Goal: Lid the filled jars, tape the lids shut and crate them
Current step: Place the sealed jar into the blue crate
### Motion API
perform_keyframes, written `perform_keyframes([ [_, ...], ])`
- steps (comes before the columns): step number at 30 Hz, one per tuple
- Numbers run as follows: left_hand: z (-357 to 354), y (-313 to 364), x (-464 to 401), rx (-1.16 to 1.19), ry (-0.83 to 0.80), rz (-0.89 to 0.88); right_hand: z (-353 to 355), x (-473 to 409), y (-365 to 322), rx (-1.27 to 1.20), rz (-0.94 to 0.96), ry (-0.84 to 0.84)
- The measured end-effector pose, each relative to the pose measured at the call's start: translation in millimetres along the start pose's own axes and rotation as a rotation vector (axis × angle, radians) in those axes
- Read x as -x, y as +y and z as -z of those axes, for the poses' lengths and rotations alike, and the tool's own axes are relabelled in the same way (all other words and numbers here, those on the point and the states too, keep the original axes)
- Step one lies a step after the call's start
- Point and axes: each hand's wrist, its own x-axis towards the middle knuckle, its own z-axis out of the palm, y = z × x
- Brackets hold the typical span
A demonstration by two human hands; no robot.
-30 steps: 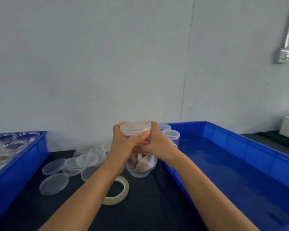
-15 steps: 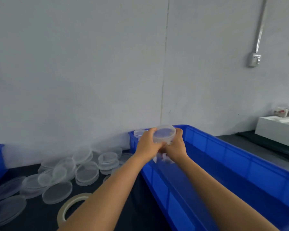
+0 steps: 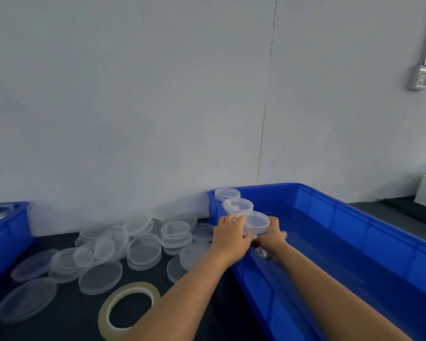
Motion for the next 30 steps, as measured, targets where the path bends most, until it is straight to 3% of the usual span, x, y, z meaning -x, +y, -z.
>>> perform_keyframes([
  [7, 4, -2, 8, 0.037, -0.050, 0.026, 7, 6, -9, 0.056, -0.028, -0.083],
  [10, 18, -6, 21, 0.080, -0.058, 0.058, 1, 17, -22, 0.157, -0.036, -0.008],
  [13, 40, -14, 37, 0.131, -0.062, 0.112, -9, 40, -34, 0.243, 0.084, 0.066],
  [22, 120, -59, 116, 0.297, 0.089, 0.232, -64, 138, -73, 0.198, 0.389, -0.026],
  [30, 194, -119, 237, 0.269, 0.225, 0.464, -175, 223, -99, 0.102, 0.533, -0.370],
])
